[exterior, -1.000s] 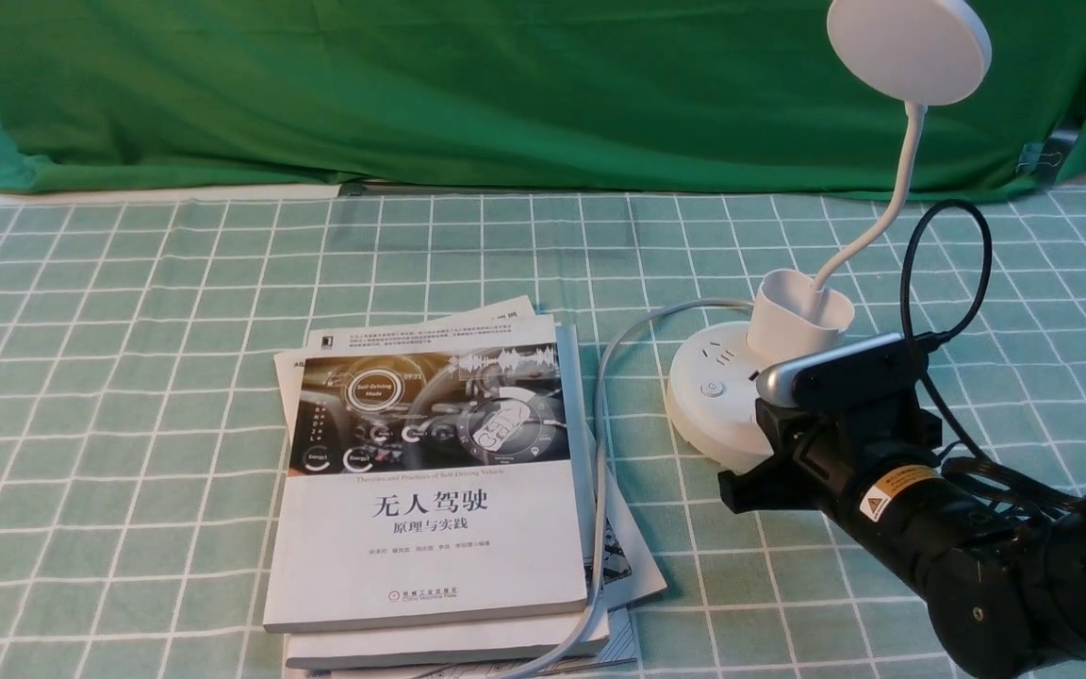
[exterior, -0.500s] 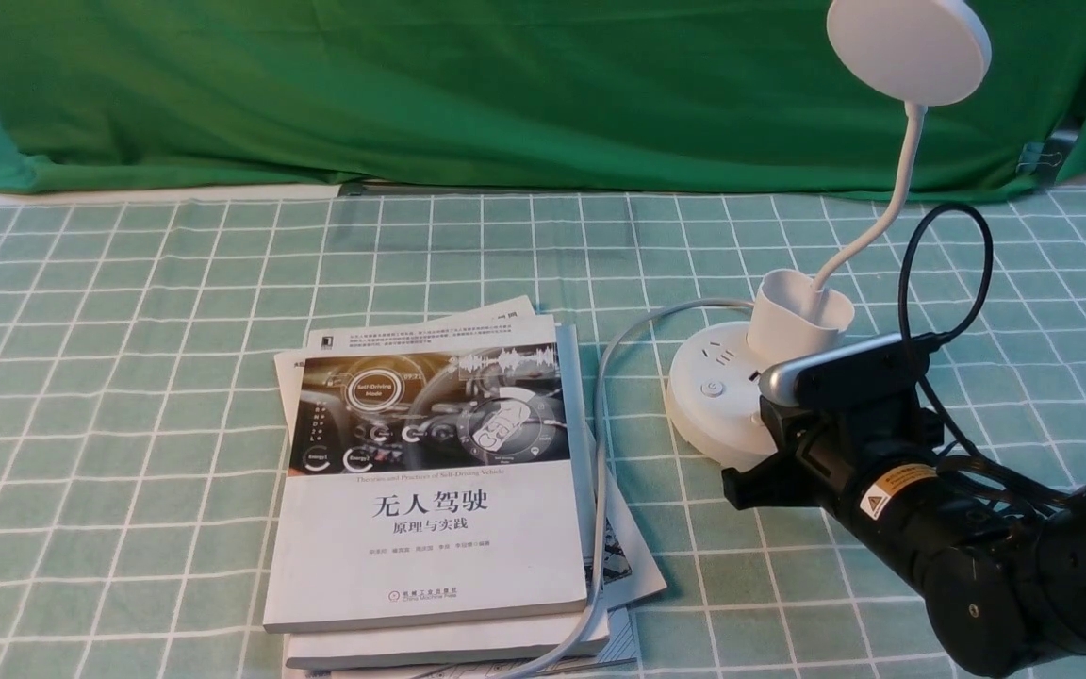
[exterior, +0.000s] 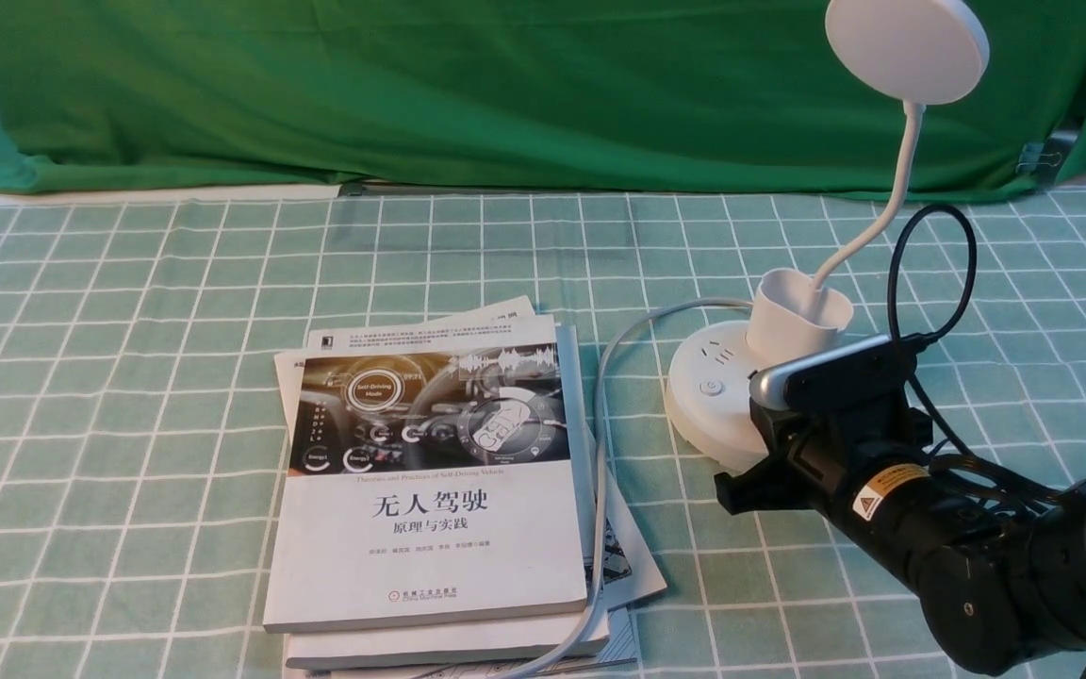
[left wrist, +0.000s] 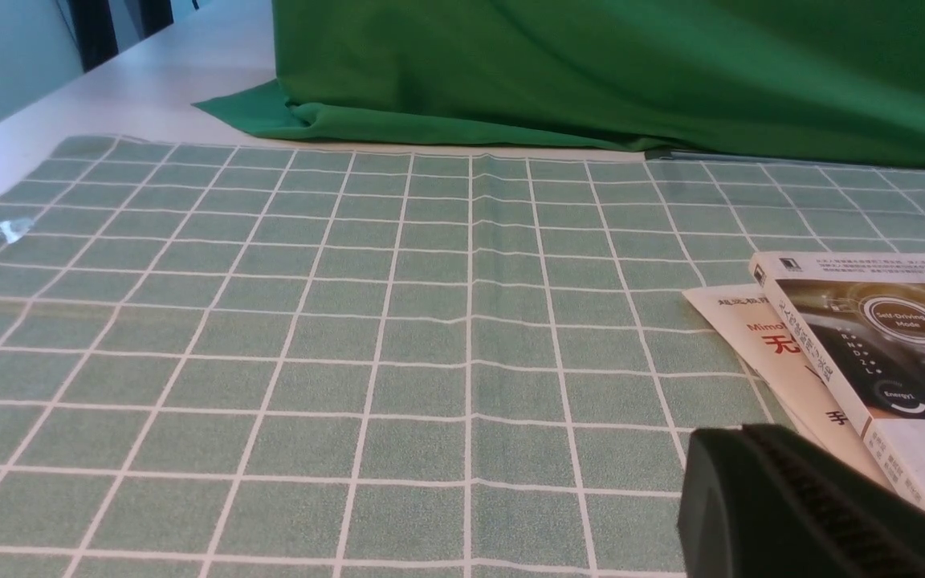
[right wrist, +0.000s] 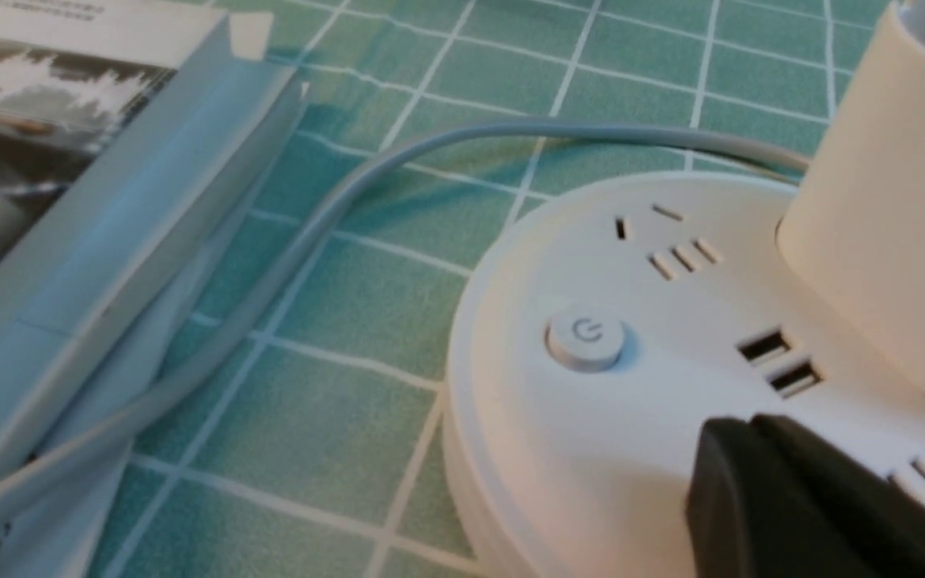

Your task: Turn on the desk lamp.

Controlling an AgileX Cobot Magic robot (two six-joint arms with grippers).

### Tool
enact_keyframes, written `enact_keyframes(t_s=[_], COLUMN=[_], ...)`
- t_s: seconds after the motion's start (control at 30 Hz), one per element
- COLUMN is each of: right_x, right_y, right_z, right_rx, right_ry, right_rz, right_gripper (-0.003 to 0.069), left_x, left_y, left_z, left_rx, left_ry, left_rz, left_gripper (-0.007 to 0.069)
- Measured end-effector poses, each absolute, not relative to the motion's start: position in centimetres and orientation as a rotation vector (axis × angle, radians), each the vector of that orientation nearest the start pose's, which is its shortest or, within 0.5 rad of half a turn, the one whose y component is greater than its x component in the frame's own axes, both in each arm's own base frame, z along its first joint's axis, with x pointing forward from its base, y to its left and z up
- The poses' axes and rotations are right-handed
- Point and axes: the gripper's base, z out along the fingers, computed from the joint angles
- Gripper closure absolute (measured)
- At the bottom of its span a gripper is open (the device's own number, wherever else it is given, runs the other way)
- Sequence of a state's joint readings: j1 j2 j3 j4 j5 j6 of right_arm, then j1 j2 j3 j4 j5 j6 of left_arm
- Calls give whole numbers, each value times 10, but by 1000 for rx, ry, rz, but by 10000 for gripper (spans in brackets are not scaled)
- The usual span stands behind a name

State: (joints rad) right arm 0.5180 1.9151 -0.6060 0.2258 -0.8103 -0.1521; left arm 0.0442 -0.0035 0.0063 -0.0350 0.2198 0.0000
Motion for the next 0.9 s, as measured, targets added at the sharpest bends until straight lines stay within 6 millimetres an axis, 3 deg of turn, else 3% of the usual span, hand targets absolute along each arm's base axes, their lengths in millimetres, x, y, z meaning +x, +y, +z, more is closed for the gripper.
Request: enact_keyframes(t_s=[0.27,0.33,0.47,0.5,0.53,0.63,0.77,0.8,0.83,0.9], right_x=[286,281,276,275,269,251,211,209,189,168], right_y=[146,143,138,137,135,126,106,105,95,86], right_z=[117,128,176,178,199,228,244,244,247,250], right_rx=[-400,-400,-360,-359,-349,-340,-338,-337,-334,-335], right_ry=[1951,1972,1877,1872,1835,1787,1760,1758,1744,1731], right_rz=[182,188,224,226,246,273,297,299,319,344], right_gripper=[631,631,631,631,631,629,628,627,627,624], left_x=[56,56,56,56,56,56,56,56,56,56], left_y=[2,2,2,2,2,2,2,2,2,2], left_z=[191,191,191,191,191,191,191,191,191,191], left_rx=[-61,-61,-61,-61,-61,-61,-61,-61,-61,-61], left_ry=[1705,1705,1705,1705,1705,1705,1705,1705,1705,1705], left_rz=[1,1,1,1,1,1,1,1,1,1], left_gripper=[603,603,603,603,603,603,603,603,603,603])
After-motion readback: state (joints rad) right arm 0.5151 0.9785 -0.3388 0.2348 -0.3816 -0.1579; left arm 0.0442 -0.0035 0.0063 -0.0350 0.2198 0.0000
